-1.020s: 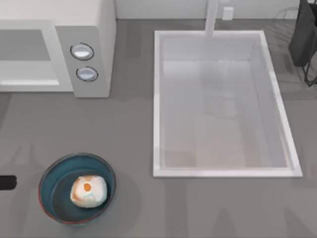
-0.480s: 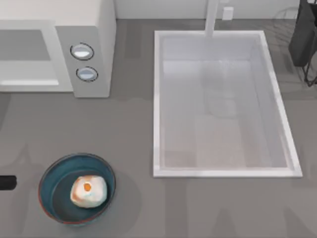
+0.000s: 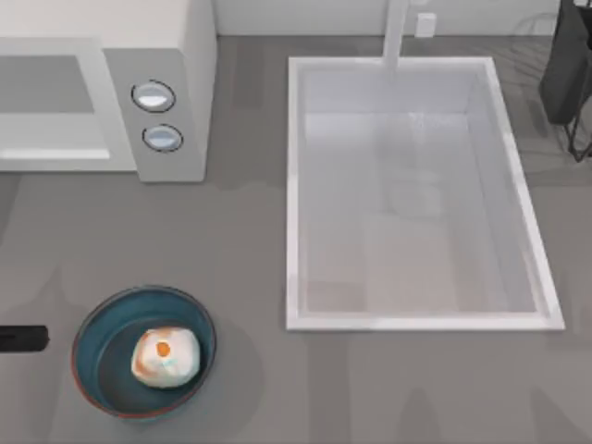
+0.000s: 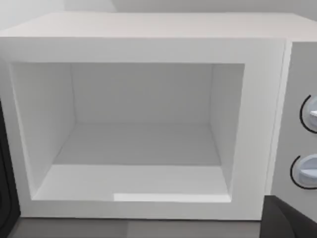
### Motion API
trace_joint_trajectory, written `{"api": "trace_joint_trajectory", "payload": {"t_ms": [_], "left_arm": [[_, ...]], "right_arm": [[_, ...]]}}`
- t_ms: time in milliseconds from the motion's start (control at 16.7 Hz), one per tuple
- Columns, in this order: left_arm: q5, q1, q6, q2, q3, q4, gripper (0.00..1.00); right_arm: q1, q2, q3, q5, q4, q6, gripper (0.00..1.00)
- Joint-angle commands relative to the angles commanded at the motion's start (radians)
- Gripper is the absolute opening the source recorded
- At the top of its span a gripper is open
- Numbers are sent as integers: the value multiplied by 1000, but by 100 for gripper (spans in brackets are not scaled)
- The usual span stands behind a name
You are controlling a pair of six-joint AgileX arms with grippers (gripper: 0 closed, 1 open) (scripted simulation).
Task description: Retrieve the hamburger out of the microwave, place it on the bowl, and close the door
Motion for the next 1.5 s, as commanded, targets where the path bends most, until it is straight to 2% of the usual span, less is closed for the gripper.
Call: {"api": "trace_joint_trajectory", "payload": {"t_ms": [360,720,1020,1140,1500], "left_arm": [[-1,0,0,18,-6,22,0],[13,13,2,131,-49,184,0],[16,20,2,167,-2,187,0],[52,56,2,205,-5,225,0],[245,247,1,408,-15,439,0]], "right_arm": [[0,0,0,0,0,0,100],[0,0,0,0,0,0,100],[0,0,0,0,0,0,100],[0,0,0,0,0,0,100],[0,0,0,0,0,0,100]]}}
